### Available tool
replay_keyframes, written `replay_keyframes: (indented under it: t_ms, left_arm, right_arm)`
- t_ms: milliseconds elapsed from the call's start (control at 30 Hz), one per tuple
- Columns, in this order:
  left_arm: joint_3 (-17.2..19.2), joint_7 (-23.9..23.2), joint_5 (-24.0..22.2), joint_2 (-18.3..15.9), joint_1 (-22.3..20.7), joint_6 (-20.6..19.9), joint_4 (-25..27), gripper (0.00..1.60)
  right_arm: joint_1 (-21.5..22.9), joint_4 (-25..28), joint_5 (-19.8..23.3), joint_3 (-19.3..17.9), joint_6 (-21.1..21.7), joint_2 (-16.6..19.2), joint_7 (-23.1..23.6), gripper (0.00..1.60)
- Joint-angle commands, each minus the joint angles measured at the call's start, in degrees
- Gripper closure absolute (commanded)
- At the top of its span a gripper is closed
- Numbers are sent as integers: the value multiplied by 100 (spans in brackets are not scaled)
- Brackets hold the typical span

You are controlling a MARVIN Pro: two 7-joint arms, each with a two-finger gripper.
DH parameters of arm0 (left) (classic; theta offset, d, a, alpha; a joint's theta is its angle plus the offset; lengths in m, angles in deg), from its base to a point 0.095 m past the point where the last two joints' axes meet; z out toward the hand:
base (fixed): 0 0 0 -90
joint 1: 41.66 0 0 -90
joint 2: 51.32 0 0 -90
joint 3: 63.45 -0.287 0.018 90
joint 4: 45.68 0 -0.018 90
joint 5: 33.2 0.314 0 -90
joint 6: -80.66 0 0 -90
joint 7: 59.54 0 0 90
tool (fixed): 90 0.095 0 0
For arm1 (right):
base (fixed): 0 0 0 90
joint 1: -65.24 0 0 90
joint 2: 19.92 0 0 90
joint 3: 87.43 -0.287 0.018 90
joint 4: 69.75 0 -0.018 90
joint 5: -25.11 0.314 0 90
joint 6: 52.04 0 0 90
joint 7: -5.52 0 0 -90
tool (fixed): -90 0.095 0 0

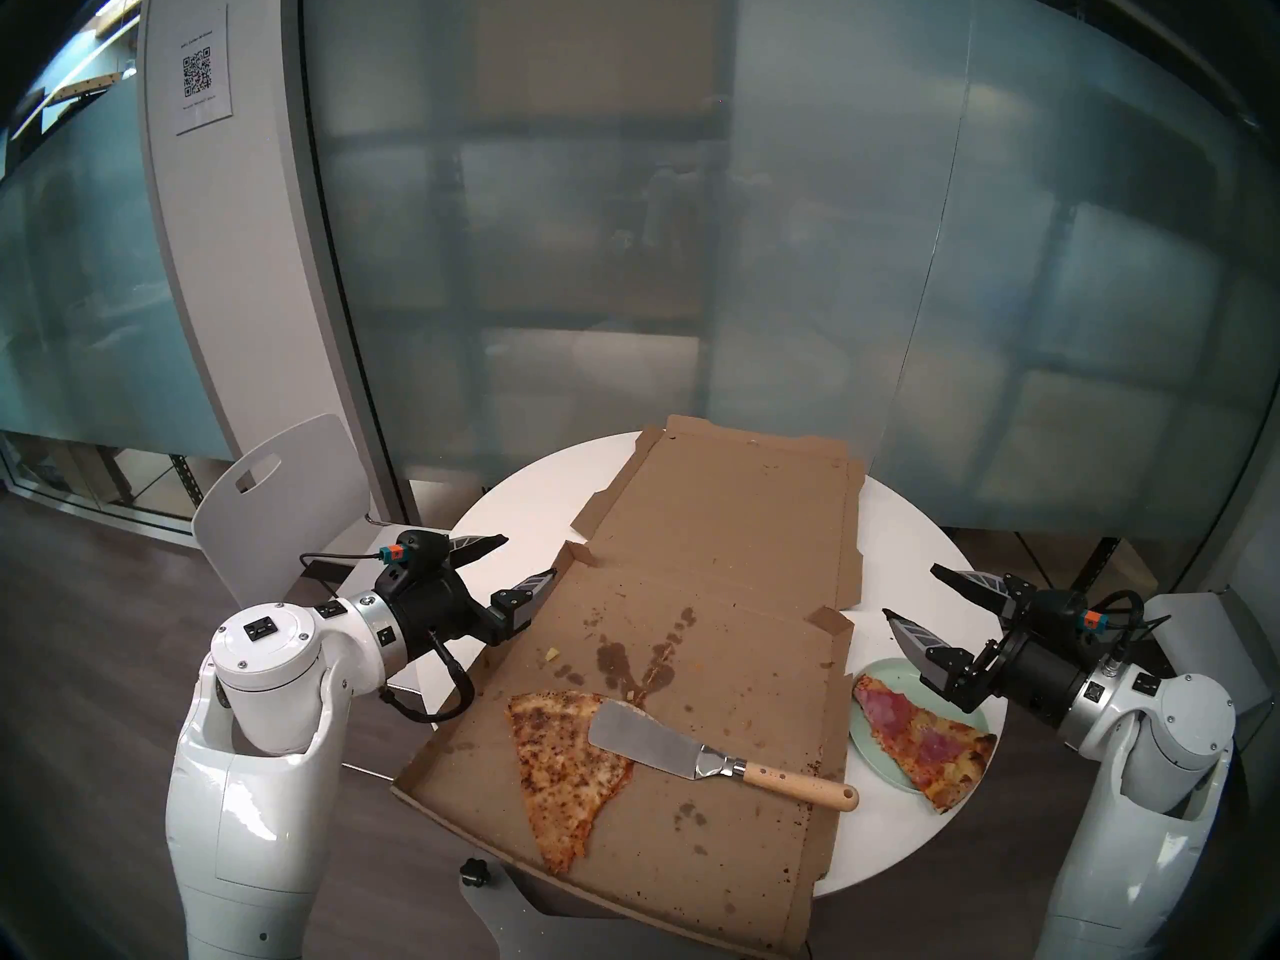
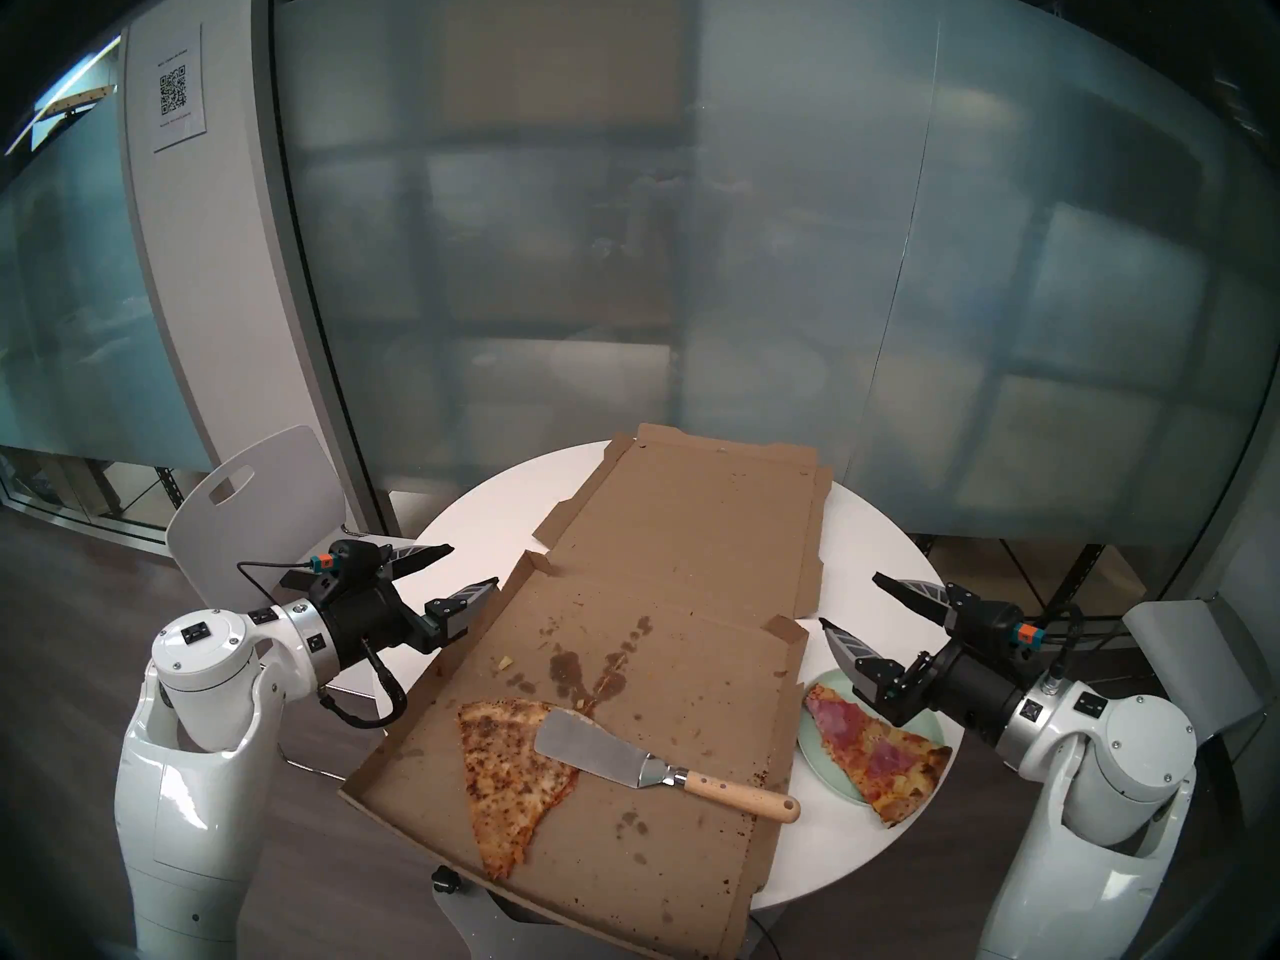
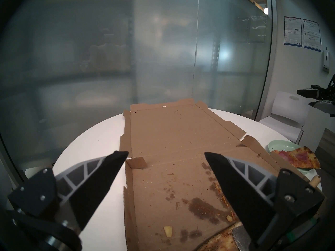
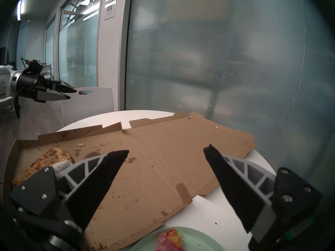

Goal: Put pizza slice onto the plate

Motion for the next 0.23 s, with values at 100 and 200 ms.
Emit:
replay_keyframes:
  t_ms: [100, 200]
  left_arm:
    - [-9, -13, 3, -13, -19, 17, 115, 0]
    - [-9, -13, 3, -13, -19, 17, 115, 0]
  right_arm:
    - [57, 78, 65, 0, 10, 0, 30, 0]
    - [59, 78, 63, -1, 10, -2, 32, 0]
